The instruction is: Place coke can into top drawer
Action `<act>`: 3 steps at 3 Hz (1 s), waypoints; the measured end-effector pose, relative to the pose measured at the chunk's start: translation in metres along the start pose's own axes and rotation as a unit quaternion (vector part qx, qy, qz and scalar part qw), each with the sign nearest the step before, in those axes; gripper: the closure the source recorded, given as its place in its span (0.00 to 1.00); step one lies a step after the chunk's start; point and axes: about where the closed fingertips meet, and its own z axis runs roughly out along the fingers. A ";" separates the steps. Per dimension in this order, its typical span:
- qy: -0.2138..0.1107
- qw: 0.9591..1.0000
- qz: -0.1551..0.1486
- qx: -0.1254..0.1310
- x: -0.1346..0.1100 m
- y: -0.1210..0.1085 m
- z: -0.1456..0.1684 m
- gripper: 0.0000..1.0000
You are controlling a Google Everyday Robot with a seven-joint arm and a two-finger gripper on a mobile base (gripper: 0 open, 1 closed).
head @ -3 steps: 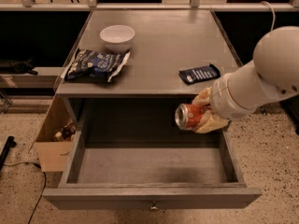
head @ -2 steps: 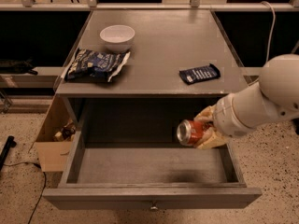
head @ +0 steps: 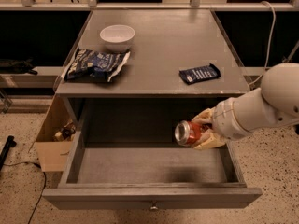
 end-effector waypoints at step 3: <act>-0.083 0.997 0.007 -0.002 0.008 0.018 0.035 1.00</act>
Offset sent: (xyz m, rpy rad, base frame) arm -0.0120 0.0195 -0.0683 0.1665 0.0242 0.0496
